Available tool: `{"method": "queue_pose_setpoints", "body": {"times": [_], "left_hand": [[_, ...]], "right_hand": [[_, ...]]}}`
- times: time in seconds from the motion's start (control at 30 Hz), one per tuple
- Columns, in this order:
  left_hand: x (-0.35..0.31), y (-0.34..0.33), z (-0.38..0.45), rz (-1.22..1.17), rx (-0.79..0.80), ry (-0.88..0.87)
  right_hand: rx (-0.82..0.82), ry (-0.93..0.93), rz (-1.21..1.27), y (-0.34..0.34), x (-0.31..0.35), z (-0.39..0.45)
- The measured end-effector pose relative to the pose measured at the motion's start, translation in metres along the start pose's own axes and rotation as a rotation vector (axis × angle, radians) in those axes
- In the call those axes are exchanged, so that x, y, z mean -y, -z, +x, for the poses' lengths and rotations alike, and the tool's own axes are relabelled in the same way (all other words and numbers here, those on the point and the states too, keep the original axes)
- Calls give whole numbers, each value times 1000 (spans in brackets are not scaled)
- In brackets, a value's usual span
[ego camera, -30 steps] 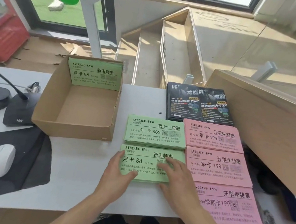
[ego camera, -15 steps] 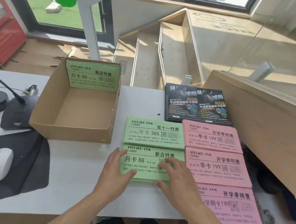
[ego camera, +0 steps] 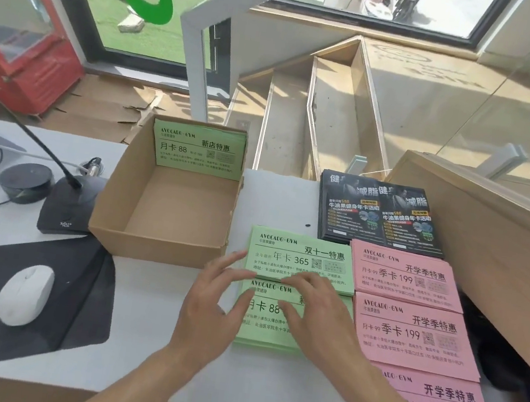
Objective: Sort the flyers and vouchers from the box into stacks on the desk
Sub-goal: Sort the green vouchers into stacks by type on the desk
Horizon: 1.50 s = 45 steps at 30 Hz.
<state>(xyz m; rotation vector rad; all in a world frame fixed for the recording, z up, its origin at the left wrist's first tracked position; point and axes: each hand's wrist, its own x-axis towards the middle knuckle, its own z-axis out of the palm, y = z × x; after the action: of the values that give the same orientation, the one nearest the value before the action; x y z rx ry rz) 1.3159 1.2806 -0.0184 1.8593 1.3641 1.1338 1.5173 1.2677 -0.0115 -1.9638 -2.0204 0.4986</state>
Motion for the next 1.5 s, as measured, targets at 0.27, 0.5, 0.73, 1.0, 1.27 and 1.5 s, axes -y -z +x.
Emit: {"method": "queue_pose_setpoints", "body": {"times": [0.27,0.5,0.73,1.0,1.27,1.5], "left_hand": [[29,71,96,185,-143,-84],[97,103,171,398,58,67],[137,103,201,392,96,186],[152,100,211,326,66,283],[152,105,210,285,34,342],[149,104,212,275,9,362]], "right_hand": [[-80,195,145,13,89,102],[7,130,32,-5,132,211],[102,78,-184,-34,140,277],[40,56,-434,-59,138,310],[-125,45,-373,-55,147,331],[69,116,-449,-46,147,328]]}}
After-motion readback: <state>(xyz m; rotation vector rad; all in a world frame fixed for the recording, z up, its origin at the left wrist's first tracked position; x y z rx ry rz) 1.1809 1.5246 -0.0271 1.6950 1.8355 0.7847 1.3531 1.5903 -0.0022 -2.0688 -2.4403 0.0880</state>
